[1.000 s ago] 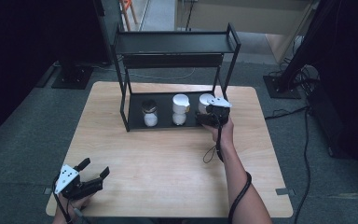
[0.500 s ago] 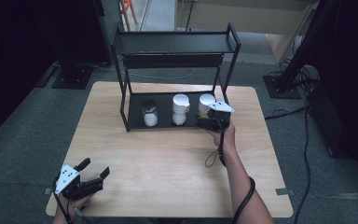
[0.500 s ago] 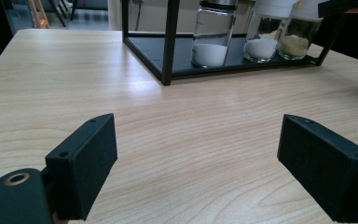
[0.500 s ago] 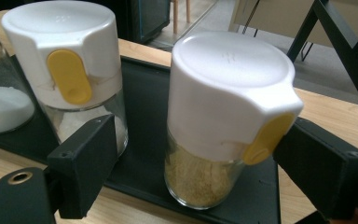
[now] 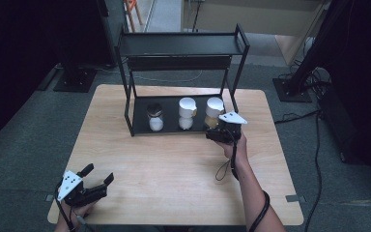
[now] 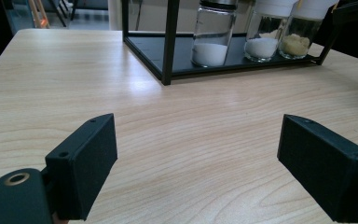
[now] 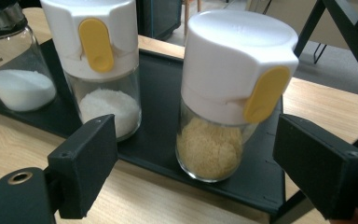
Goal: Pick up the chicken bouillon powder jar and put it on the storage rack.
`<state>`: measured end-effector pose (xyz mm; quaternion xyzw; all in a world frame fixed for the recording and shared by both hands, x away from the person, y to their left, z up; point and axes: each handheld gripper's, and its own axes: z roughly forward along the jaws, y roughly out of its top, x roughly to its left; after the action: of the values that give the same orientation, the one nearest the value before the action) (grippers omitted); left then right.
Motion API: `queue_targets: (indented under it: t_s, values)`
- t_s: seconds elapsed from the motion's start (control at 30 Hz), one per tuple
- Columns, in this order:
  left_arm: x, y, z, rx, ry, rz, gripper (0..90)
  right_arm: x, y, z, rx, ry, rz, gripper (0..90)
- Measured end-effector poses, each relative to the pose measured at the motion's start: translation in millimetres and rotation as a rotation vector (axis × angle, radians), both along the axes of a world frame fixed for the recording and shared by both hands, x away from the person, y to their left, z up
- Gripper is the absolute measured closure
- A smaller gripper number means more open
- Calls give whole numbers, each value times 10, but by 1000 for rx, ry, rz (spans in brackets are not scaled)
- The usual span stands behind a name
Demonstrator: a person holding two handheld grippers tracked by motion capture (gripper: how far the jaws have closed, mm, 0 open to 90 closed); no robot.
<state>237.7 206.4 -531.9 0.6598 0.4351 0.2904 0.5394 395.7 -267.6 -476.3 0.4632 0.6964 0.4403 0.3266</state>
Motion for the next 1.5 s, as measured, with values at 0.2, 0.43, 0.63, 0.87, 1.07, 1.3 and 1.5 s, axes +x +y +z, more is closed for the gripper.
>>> queue_targets:
  t_s: [0.2,0.43,0.63,0.87,1.07,1.3,1.5]
  values:
    - [1,3,0,-2,-1,1,122,-81,-47,-37,2,-7,13,137]
    - [0,3,0,-2,0,1,122,-164,-110,-62,8,-13,14,137]
    - [0,0,0,0,-1,1,122,-243,-160,-74,15,-20,19,137]
    - [-1,-2,0,2,-1,1,122,-330,-237,-114,23,-22,24,135]
    - [-1,-3,-1,3,-1,1,122,-392,-321,-152,26,-23,14,135]
    - [-1,-5,-1,4,-1,1,122,-475,-408,-192,28,-26,9,135]
    - [-2,-8,-2,7,-2,3,122,-546,-491,-236,37,-26,8,135]
